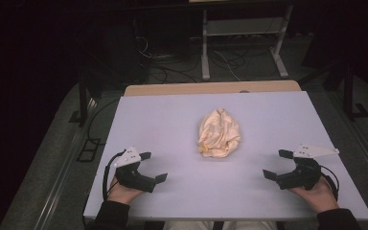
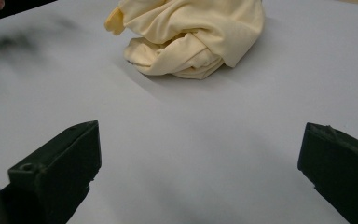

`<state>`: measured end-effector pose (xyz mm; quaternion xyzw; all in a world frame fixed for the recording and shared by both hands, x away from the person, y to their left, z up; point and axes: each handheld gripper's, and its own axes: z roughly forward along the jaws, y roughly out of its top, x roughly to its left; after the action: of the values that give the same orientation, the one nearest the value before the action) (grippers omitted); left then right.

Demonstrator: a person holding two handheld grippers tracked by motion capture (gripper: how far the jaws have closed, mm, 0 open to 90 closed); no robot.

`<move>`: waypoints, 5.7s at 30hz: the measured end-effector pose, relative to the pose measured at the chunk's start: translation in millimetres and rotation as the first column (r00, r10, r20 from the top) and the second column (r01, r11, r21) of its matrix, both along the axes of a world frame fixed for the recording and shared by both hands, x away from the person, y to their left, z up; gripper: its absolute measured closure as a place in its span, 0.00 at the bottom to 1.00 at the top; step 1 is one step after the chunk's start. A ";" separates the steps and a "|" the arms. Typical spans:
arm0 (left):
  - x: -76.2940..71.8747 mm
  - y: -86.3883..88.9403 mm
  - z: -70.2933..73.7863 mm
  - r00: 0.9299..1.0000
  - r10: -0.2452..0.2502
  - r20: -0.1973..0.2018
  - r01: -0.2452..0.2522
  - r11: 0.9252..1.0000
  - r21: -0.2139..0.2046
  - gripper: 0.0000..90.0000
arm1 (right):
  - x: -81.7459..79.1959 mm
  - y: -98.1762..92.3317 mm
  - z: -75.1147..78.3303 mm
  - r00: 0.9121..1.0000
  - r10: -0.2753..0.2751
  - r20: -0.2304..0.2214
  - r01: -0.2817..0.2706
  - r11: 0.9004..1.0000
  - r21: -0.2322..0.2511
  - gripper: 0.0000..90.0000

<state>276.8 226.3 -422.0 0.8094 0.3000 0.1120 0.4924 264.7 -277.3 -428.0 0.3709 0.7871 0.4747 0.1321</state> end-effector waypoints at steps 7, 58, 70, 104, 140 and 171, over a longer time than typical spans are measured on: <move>-0.4 0.0 0.7 1.000 -0.003 0.001 0.003 1.000 0.002 0.00 | -0.3 -0.8 0.5 1.000 -0.002 0.005 0.002 1.000 -0.001 0.00; 20.6 -26.8 52.5 0.999 -0.054 -0.004 0.054 0.994 0.092 0.00 | 27.7 10.7 56.2 0.997 0.065 -0.052 -0.069 0.996 -0.063 0.00; 35.0 -34.3 68.8 0.997 -0.073 0.005 0.072 0.991 0.114 0.00 | 49.9 17.2 64.1 0.994 0.073 -0.087 -0.079 0.995 -0.066 0.00; 98.0 -54.1 76.8 0.997 -0.073 -0.013 0.074 0.986 0.152 0.00 | 103.7 20.6 56.8 0.991 0.042 -0.129 -0.048 0.998 -0.045 0.00; 148.2 -89.1 20.0 0.992 -0.050 -0.112 0.060 0.995 0.084 0.00 | 132.5 40.7 15.9 0.985 0.045 -0.167 -0.050 0.999 -0.023 0.00; 182.0 -120.9 2.9 0.982 -0.047 -0.185 0.058 0.997 0.051 0.06 | 132.5 61.6 -2.5 0.966 0.137 -0.221 -0.136 0.990 0.021 0.15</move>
<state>458.7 105.4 -419.2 0.8373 0.3194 0.0321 0.4426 397.3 -215.8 -430.6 0.3669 0.8194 0.4404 0.0093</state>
